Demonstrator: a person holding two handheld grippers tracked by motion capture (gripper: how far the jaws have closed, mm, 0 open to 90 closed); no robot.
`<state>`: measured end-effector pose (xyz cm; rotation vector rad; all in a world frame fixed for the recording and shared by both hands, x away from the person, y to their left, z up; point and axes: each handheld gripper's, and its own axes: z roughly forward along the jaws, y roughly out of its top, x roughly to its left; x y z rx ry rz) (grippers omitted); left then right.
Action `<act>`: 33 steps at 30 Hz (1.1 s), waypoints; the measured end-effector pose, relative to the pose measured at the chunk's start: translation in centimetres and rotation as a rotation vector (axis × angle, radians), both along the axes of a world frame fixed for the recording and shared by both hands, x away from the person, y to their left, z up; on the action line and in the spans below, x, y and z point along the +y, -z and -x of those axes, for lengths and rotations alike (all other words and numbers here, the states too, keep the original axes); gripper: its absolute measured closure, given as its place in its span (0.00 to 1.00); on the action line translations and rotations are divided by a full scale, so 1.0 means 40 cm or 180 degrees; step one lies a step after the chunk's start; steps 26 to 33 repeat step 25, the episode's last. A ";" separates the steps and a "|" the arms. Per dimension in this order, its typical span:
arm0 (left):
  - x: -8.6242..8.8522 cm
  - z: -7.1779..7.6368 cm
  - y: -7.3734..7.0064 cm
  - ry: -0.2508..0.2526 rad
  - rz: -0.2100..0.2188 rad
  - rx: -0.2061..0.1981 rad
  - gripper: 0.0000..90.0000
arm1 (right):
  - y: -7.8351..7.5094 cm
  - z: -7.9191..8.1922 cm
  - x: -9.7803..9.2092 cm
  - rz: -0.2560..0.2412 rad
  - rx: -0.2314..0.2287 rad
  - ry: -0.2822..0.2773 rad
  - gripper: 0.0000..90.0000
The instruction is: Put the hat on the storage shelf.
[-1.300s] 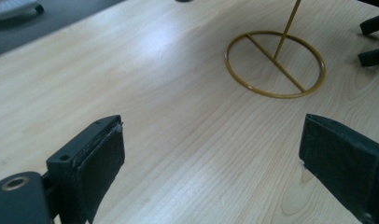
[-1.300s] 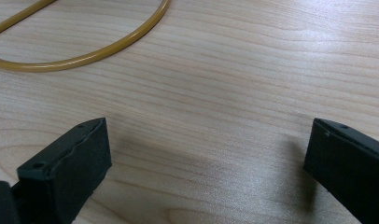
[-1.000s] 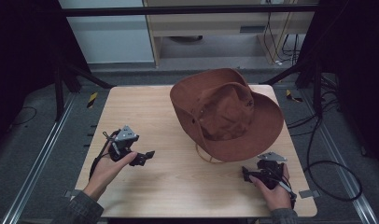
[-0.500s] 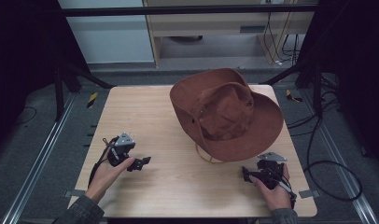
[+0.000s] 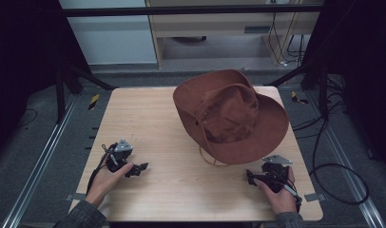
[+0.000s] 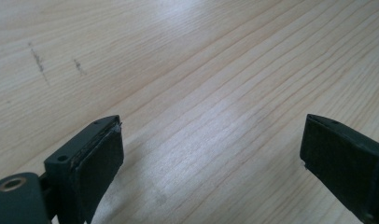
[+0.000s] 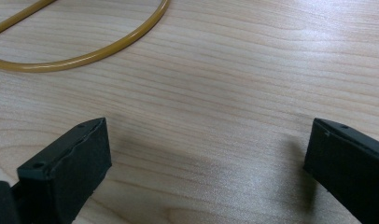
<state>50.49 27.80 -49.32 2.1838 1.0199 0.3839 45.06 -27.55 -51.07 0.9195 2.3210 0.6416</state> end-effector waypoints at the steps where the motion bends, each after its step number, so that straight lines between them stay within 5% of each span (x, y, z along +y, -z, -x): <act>1: 0.002 0.000 0.003 -0.0011 0.0019 0.0007 0.06 | 0.000 0.000 0.000 -0.0001 0.0001 0.0000 0.01; 5: 0.010 -0.002 0.018 -0.0040 0.0001 0.0038 0.06 | 0.000 0.000 0.000 0.0002 -0.0002 0.0001 0.01; 12: 0.009 0.002 0.028 -0.0016 -0.0120 -0.0088 0.05 | 0.000 0.000 0.000 0.0003 -0.0001 0.0000 0.01; 33: 0.013 0.006 0.036 -0.0006 -0.0053 -0.0150 0.02 | 0.000 0.000 0.001 0.0022 -0.0003 0.0019 0.00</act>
